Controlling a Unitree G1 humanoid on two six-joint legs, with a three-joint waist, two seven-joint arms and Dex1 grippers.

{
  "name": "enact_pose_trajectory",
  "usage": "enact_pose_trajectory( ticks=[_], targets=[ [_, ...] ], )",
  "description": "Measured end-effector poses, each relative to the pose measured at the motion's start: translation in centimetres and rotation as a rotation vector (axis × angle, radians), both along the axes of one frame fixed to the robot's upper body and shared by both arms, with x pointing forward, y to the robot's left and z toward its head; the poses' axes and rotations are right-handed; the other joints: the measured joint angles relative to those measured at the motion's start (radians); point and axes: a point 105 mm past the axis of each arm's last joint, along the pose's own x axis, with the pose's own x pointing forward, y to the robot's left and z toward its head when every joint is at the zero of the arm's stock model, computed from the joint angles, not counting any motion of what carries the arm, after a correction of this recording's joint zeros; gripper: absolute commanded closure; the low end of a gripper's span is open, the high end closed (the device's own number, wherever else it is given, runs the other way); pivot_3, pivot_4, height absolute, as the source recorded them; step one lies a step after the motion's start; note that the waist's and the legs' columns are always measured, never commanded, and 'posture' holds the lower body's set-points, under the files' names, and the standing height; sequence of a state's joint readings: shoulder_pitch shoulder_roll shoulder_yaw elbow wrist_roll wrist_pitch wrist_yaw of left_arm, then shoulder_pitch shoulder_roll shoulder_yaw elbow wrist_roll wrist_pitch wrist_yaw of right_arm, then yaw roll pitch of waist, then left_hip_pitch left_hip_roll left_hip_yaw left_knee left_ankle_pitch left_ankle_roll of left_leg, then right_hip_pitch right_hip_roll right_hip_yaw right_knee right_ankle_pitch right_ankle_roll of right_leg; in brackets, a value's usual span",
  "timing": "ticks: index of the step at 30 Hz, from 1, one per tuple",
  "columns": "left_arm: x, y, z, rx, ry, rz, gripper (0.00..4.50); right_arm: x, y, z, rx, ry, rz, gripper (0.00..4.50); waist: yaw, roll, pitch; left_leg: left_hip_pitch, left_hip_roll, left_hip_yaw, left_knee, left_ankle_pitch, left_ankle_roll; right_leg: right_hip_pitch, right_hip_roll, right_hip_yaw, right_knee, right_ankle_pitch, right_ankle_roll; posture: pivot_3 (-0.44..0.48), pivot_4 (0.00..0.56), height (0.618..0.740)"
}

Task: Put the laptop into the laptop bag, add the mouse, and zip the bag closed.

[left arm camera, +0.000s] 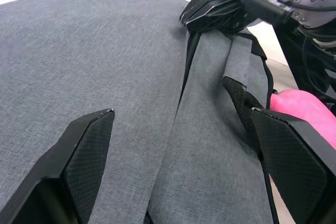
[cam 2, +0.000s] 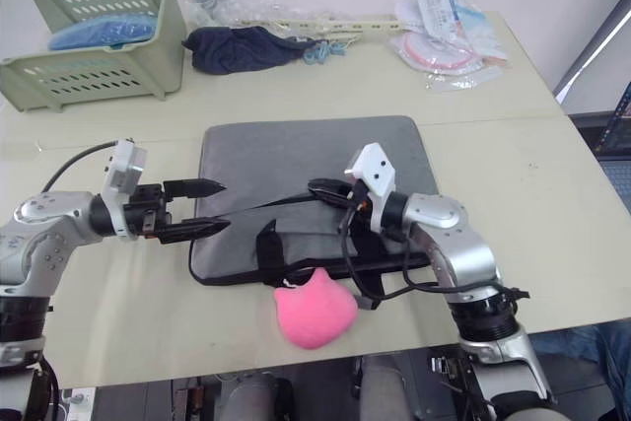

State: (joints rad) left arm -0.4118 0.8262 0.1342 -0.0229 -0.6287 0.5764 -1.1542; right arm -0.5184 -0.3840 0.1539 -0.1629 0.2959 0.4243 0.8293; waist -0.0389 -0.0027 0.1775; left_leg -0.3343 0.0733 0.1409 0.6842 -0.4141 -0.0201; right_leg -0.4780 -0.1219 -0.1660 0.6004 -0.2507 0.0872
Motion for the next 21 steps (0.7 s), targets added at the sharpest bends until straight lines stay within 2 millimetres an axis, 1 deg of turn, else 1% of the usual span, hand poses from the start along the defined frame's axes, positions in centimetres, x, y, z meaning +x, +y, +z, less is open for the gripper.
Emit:
enact_pose_trajectory(
  ticks=[3, 9, 10, 15, 18, 21],
  targets=[
    [0.0, 0.1, 0.0, 0.007, -0.006, -0.002, 0.05, 0.1, 0.5, -0.3, -0.017, -0.025, -0.001, 4.50, -0.001, 0.000, 0.000, 0.001, 0.000, 0.000, 0.000, 0.000, 0.000, 0.000, 0.000, 0.001, 0.001, 0.000, 0.000, 0.000, 0.150, 0.740],
    [-0.1, 0.9, 0.0, 0.016, 0.000, 0.016, 0.05, 0.6, 2.3, -0.5, -0.002, -0.045, 0.025, 4.50, -0.034, 0.000, 0.000, 0.005, 0.000, 0.004, 0.001, 0.000, 0.000, 0.000, 0.000, 0.005, 0.006, 0.000, 0.000, 0.000, 0.150, 0.740],
    [-0.2, 1.2, -0.2, 0.017, 0.007, 0.024, 0.05, 0.8, 2.9, -0.5, 0.006, -0.046, 0.038, 4.50, -0.043, 0.000, 0.000, 0.006, 0.000, 0.004, 0.002, 0.000, 0.000, 0.000, 0.000, 0.006, 0.007, 0.000, 0.000, 0.000, 0.150, 0.740],
    [-0.2, 1.2, -0.2, 0.017, 0.008, 0.025, 0.05, 1.2, 4.0, -0.4, 0.025, -0.045, 0.059, 4.50, -0.053, 0.000, 0.000, 0.007, 0.000, 0.005, 0.004, 0.000, 0.000, 0.000, 0.000, 0.008, 0.011, 0.000, -0.001, 0.000, 0.150, 0.740],
    [-0.2, 1.4, -0.3, 0.019, 0.010, 0.029, 0.05, 1.2, 4.4, -0.4, 0.039, -0.040, 0.073, 4.50, -0.054, 0.000, 0.000, 0.007, 0.000, 0.005, 0.005, 0.000, 0.000, 0.000, 0.000, 0.008, 0.012, 0.000, -0.001, 0.000, 0.150, 0.740],
    [-0.3, 1.6, -0.2, 0.023, 0.007, 0.036, 0.05, 1.2, 4.5, -0.4, 0.039, -0.036, 0.081, 4.50, -0.054, 0.000, 0.000, 0.007, 0.000, 0.005, 0.006, 0.000, 0.000, 0.000, 0.000, 0.009, 0.012, 0.000, -0.001, 0.000, 0.150, 0.740]
  ],
)
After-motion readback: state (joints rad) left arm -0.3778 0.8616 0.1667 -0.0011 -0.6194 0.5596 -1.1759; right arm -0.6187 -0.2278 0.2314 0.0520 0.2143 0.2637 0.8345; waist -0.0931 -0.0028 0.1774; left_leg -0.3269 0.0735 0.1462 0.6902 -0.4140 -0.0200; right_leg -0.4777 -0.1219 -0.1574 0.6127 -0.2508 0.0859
